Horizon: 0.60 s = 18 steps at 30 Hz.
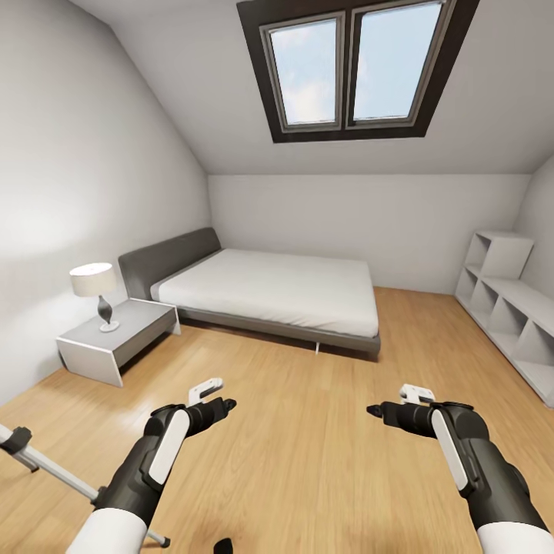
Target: Attach the digital camera to the camera tripod in the bedroom.
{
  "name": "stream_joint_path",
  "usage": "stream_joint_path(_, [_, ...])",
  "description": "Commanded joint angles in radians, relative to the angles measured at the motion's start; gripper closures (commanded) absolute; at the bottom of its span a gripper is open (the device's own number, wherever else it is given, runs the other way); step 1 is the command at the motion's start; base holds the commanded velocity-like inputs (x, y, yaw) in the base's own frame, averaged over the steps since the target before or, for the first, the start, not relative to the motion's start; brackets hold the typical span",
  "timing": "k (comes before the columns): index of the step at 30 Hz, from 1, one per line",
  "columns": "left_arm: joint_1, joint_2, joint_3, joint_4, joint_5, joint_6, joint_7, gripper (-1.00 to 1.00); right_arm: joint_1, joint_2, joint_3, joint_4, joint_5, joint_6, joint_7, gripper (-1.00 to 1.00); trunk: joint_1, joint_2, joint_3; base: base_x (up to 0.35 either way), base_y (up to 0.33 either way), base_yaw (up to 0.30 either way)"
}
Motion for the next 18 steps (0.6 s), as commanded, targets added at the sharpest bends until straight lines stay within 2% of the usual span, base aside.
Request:
stream_joint_path(1, [-0.001, 0.000, 0.002, -0.001, 0.011, 0.004, 0.007, -1.00, -0.001, 0.000, -0.002, 0.000, -0.006, 0.004, 0.000, -1.00, 0.004, -0.008, -0.004, 0.000, 0.000, 0.000])
stream_joint_path(18, [-0.001, -0.001, 0.002, 0.011, 0.020, 0.005, 0.007, -1.00, -0.001, 0.000, -0.006, 0.009, -0.014, 0.018, 0.002, -1.00, 0.069, -0.127, -0.058, 0.000, 0.000, 0.000])
